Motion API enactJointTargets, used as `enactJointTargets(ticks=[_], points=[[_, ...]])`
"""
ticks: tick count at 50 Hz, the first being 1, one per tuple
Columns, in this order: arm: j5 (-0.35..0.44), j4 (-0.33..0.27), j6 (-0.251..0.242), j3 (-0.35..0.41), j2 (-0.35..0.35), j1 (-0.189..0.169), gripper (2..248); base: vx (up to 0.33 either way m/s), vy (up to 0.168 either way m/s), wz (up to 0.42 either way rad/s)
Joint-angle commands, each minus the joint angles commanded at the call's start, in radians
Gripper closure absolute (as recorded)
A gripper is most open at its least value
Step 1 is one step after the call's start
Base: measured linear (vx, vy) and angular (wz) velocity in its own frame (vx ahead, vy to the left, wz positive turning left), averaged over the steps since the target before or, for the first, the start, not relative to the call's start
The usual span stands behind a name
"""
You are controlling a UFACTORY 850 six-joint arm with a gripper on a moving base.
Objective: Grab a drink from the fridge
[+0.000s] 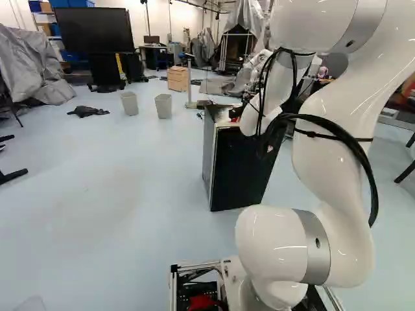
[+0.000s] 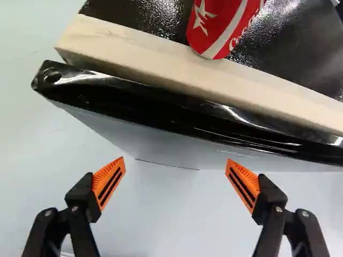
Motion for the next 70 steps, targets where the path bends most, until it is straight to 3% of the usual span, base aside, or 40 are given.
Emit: enactJointTargets(ticks=[70], points=[[0.0,0.0,0.0,-0.032,-0.025,0.006,3,0.0,0.0,0.0]])
